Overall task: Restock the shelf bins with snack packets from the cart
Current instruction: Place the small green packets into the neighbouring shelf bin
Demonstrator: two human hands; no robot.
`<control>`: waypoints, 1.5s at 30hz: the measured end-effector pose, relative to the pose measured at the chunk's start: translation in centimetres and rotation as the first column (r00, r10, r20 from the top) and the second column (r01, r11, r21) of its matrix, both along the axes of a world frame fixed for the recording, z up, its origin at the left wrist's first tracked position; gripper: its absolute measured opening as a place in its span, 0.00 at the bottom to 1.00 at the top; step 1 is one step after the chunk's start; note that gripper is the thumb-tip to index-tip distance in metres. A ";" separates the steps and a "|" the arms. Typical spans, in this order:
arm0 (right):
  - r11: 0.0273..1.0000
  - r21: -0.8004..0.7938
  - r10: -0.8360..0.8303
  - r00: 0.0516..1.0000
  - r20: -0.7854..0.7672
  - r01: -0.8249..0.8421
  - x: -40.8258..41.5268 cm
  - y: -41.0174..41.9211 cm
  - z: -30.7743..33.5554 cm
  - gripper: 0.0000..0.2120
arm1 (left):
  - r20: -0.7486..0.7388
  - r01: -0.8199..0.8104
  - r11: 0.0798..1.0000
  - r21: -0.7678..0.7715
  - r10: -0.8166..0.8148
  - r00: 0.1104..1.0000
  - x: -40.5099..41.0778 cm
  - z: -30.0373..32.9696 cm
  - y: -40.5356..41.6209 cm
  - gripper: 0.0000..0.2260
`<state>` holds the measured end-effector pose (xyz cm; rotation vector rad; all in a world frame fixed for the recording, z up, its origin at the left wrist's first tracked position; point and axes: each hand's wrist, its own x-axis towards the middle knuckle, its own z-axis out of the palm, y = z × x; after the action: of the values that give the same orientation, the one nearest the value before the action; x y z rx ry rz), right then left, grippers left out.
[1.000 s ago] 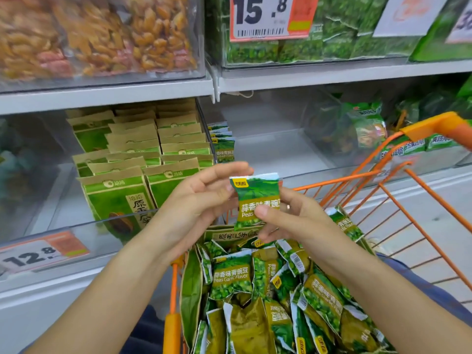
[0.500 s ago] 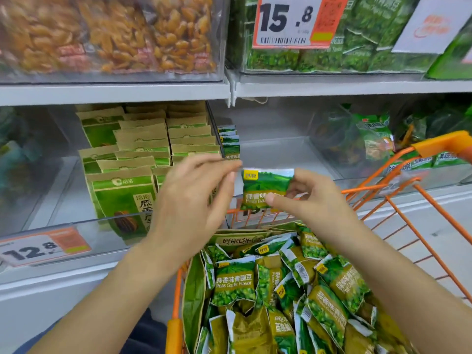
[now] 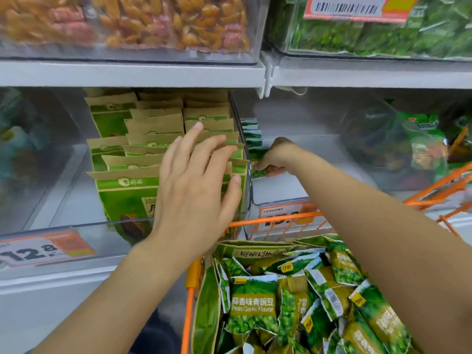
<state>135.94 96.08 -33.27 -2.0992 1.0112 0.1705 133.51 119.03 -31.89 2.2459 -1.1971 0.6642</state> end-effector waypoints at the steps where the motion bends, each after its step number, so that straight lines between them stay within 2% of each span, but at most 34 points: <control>1: 0.999 0.052 -0.011 1.000 -0.007 0.011 0.4 0.0 -0.2 0.13 | 0.001 0.001 1.000 0.000 -0.001 1.000 0.0 0.1 0.0 0.15; 3: 0.993 0.113 -0.030 0.999 -0.017 0.032 0.7 0.0 -0.7 0.11 | 0.000 0.006 1.000 0.001 -0.006 1.000 0.1 0.1 0.0 0.15; 7: 0.989 0.122 -0.087 0.995 0.046 0.081 1.0 -0.8 -1.7 0.17 | 0.000 0.014 1.000 0.015 -0.014 1.000 0.1 0.2 0.0 0.15; 9: 0.997 0.027 -0.073 0.995 0.062 0.071 1.3 -1.1 -2.1 0.17 | 0.002 0.014 1.000 0.028 -0.014 1.000 0.2 0.2 0.1 0.15; 13: 0.964 -0.266 0.020 0.999 0.041 -0.008 1.6 -1.3 -2.1 0.16 | -0.002 0.014 0.999 0.037 -0.014 1.000 0.1 0.2 0.2 0.15; 16: 0.953 -0.298 0.062 0.998 0.026 -0.051 1.7 -1.1 -2.4 0.19 | -0.006 0.016 0.999 0.042 -0.015 1.000 0.1 0.3 0.1 0.15; 19: 0.925 -0.360 0.119 0.993 -0.026 -0.120 1.3 -0.6 -2.2 0.16 | -0.005 0.023 0.999 0.039 -0.023 1.000 0.2 0.2 0.2 0.15; 23: 0.882 -0.423 0.182 0.978 -0.105 -0.210 0.5 0.0 -1.8 0.17 | 0.002 0.025 0.999 0.040 -0.025 1.000 0.2 0.2 0.3 0.15; 24: 0.884 -0.415 0.185 0.976 -0.114 -0.216 0.2 0.1 -1.3 0.19 | -0.001 0.027 0.999 0.041 -0.027 1.000 0.1 0.2 0.4 0.15; 26: 0.901 -0.386 0.168 0.979 -0.112 -0.199 -0.5 0.3 0.4 0.40 | -0.005 0.032 0.998 0.053 -0.032 0.999 0.1 0.3 0.5 0.16; 27: 0.908 -0.381 0.161 0.985 -0.066 -0.174 -1.4 0.6 1.6 0.45 | 0.002 0.030 0.998 0.062 -0.030 1.000 0.1 0.3 0.6 0.17; 30: 0.927 -0.362 0.182 0.962 0.205 -0.099 -6.0 2.0 5.8 0.37 | 0.036 0.045 0.998 0.039 -0.046 0.998 -0.7 0.6 0.5 0.21; 31: 0.938 -0.334 0.191 0.940 0.283 -0.090 -8.1 2.8 7.0 0.33 | 0.040 0.090 0.996 0.002 -0.090 0.995 -1.3 0.9 0.4 0.21; 33: 0.958 -0.258 0.215 0.915 0.341 -0.129 -12.8 4.6 8.8 0.22 | 0.010 0.251 0.967 -0.047 -0.251 0.968 -2.8 1.2 0.2 0.18; 35: 0.957 -0.208 0.256 0.923 0.285 -0.202 -16.9 5.8 9.0 0.12 | -0.134 0.422 0.906 0.020 -0.416 0.899 -4.5 1.4 0.1 0.15; 36: 0.942 -0.223 0.296 0.936 0.191 -0.252 -18.4 6.2 8.4 0.09 | -0.251 0.484 0.870 0.100 -0.448 0.858 -5.3 1.3 0.1 0.14; 38: 0.874 -0.262 0.395 0.913 -0.104 -0.409 -20.8 6.4 6.1 0.10 | -0.405 0.539 0.791 0.290 -0.409 0.818 -6.4 0.5 -0.3 0.14; 40: 0.833 -0.200 0.446 0.840 -0.308 -0.515 -22.0 6.4 3.6 0.15 | -0.421 0.523 0.741 0.422 -0.350 0.836 -6.9 -0.6 -0.6 0.15; 42: 0.841 -0.198 0.440 0.850 -0.291 -0.503 -22.5 6.2 2.0 0.18 | -0.449 0.514 0.694 0.505 -0.297 0.843 -7.0 -1.6 -0.6 0.17; 45: 0.907 -0.235 0.345 0.937 -0.062 -0.350 -22.5 5.9 2.0 0.16 | -0.514 0.556 0.632 0.540 -0.276 0.812 -7.1 -2.6 -0.4 0.13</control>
<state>113.48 101.97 -31.25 -2.4983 0.6853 0.2555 126.44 118.65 -34.44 2.2951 -1.8694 -0.4915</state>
